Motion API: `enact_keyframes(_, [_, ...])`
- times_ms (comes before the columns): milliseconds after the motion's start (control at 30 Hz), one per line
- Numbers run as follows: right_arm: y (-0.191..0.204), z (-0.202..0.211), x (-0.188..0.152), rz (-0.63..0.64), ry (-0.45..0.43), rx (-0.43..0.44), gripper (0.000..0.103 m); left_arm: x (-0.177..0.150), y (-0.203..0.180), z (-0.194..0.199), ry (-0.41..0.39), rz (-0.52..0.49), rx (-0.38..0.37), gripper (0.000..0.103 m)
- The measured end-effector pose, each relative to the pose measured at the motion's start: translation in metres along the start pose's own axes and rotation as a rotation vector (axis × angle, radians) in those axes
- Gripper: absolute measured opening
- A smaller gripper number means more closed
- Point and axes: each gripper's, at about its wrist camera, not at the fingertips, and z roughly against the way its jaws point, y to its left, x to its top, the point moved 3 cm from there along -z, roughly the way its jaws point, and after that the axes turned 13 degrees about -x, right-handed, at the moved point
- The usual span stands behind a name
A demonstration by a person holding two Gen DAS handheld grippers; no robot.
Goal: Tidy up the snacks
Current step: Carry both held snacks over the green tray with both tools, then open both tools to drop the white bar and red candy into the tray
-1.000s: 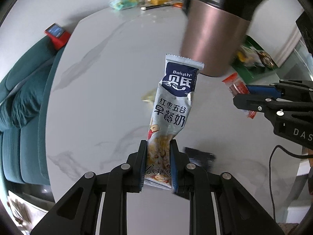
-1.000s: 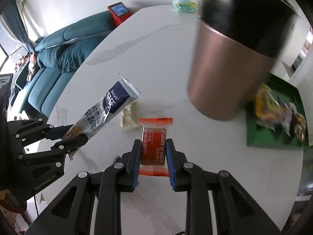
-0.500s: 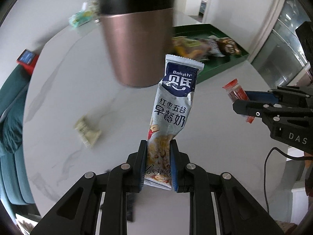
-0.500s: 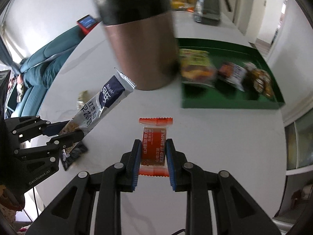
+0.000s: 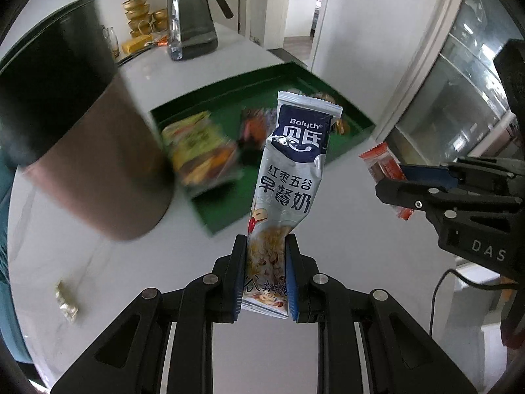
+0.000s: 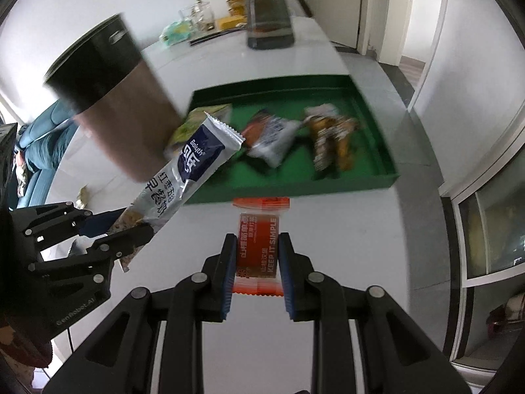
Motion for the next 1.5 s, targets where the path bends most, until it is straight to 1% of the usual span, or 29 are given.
enact_keyframes(167, [-0.035, -0.018, 0.031, -0.012, -0.002, 0.019, 0.010, 0.037, -0.009, -0.024, -0.031, 0.060, -0.003, 0.018])
enact_keyframes(267, [-0.045, -0.029, 0.050, 0.011, -0.008, 0.005, 0.010, 0.058, -0.007, -0.038, -0.049, 0.094, 0.007, 0.018])
enact_keyframes(367, [-0.048, -0.037, 0.067, 0.030, -0.011, 0.011, 0.010, 0.072, -0.002, -0.047, -0.063, 0.144, 0.037, 0.018])
enact_keyframes(567, [-0.044, -0.062, 0.106, 0.050, -0.013, 0.015, 0.010, 0.086, 0.008, -0.065, -0.075, 0.218, 0.100, 0.018])
enact_keyframes(633, [-0.042, -0.073, 0.121, 0.055, -0.002, 0.035, 0.010, 0.089, 0.012, -0.069, -0.070, 0.246, 0.102, 0.018])
enact_keyframes(733, [-0.039, -0.087, 0.137, 0.071, 0.009, 0.034, 0.010, 0.090, 0.016, -0.070, -0.069, 0.275, 0.109, 0.018])
enact_keyframes(867, [-0.039, -0.106, 0.148, 0.070, 0.030, 0.043, 0.010, 0.095, 0.025, -0.077, -0.078, 0.303, 0.120, 0.018])
enact_keyframes(1100, [-0.042, -0.129, 0.159, 0.060, 0.055, 0.049, 0.010, 0.106, 0.042, -0.093, -0.062, 0.333, 0.132, 0.018])
enact_keyframes(1200, [-0.045, -0.138, 0.158, 0.048, 0.066, 0.049, 0.010, 0.111, 0.046, -0.100, -0.051, 0.331, 0.142, 0.018])
enact_keyframes(1333, [-0.051, -0.151, 0.156, 0.032, 0.091, 0.036, 0.010, 0.113, 0.048, -0.108, -0.029, 0.333, 0.135, 0.019])
enact_keyframes(1500, [-0.052, -0.163, 0.152, 0.031, 0.113, 0.024, 0.011, 0.113, 0.050, -0.109, -0.034, 0.346, 0.136, 0.019])
